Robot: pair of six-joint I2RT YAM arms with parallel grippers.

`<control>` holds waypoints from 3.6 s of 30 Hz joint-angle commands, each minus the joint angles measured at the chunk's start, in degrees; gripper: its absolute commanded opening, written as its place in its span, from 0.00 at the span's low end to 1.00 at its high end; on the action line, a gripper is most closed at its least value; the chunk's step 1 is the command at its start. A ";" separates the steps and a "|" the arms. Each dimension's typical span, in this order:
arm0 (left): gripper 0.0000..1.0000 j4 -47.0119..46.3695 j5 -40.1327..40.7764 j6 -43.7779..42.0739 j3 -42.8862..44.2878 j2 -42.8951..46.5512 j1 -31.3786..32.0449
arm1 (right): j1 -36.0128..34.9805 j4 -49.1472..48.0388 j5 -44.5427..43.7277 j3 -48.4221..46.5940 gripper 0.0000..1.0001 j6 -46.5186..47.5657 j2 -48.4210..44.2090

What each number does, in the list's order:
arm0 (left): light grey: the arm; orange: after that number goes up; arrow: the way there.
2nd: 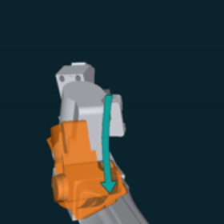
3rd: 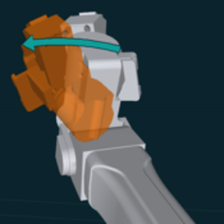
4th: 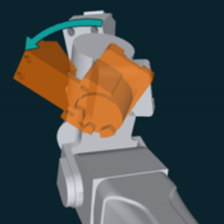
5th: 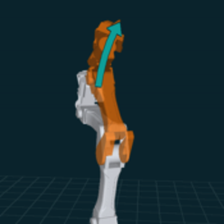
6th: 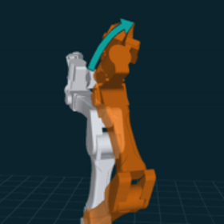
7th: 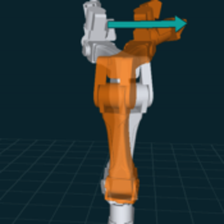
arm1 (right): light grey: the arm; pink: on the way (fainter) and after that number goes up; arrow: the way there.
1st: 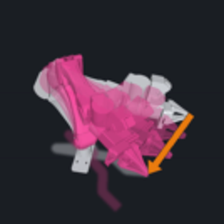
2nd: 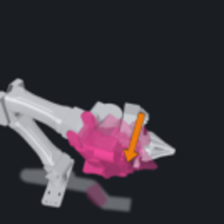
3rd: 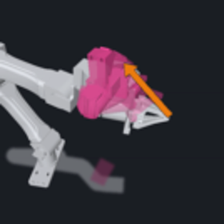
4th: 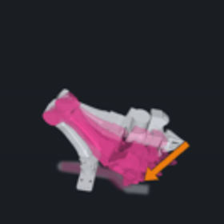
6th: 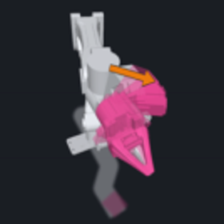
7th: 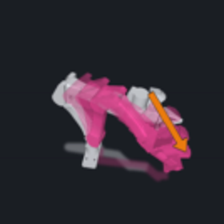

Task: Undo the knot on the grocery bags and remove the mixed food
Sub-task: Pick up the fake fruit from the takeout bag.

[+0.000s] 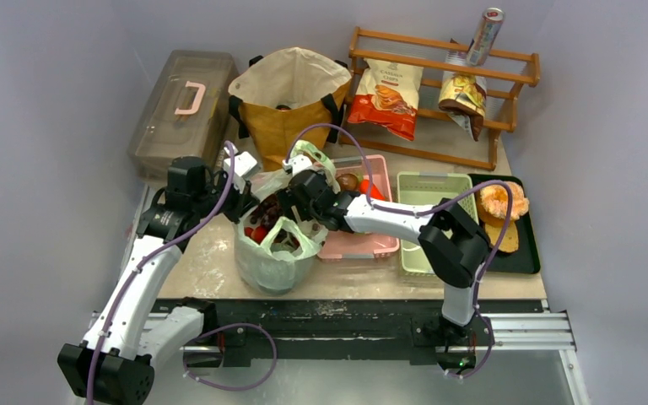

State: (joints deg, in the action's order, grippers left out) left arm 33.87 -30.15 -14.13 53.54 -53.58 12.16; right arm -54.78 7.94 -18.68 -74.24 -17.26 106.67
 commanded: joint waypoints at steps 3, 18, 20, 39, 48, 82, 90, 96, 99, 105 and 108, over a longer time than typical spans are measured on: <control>0.00 -2.22 0.79 0.76 -0.69 -0.05 0.32 | -0.85 1.75 0.50 -3.00 0.72 -3.53 4.20; 0.00 -2.36 2.14 1.02 -0.45 0.36 0.32 | -0.94 2.78 1.49 -3.39 0.00 -2.19 -6.11; 0.00 -2.48 2.03 1.19 -0.51 0.23 0.32 | -0.94 0.97 3.10 -1.75 0.00 -1.39 -9.07; 0.00 -3.50 -0.67 2.86 -4.56 3.50 -0.55 | -4.52 -14.13 32.37 13.50 0.86 27.70 -14.42; 0.00 -5.13 -1.43 3.27 -6.51 5.02 -1.18 | -5.24 -24.77 28.31 21.78 0.88 33.85 -15.40; 0.00 -3.39 -2.59 -2.14 -6.15 5.06 -1.18 | -1.73 -30.77 25.08 10.98 0.69 13.75 -1.53; 0.00 -3.46 -0.09 -1.35 -4.98 3.91 -1.22 | -2.69 -32.47 25.98 12.95 0.00 18.69 -4.29; 0.00 -4.74 2.76 2.03 -4.49 2.18 -1.37 | -2.70 -30.48 27.22 10.84 0.00 20.11 -10.63; 0.00 -5.74 2.64 2.77 -4.72 1.94 -1.61 | -2.69 -29.59 27.25 9.85 0.00 20.88 -13.63; 0.00 -6.78 2.53 2.71 -5.15 2.41 -1.68 | -2.67 -27.63 24.17 9.21 0.00 21.73 -16.83; 0.00 -6.69 2.72 2.70 -5.19 2.66 -1.88 | -2.57 -27.29 22.27 9.20 0.00 23.45 -18.68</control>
State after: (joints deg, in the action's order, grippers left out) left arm 29.45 -27.77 -12.51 46.70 -51.81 10.90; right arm -57.52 -19.92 6.94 -62.89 3.44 91.09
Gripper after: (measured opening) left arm 0.003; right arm 0.027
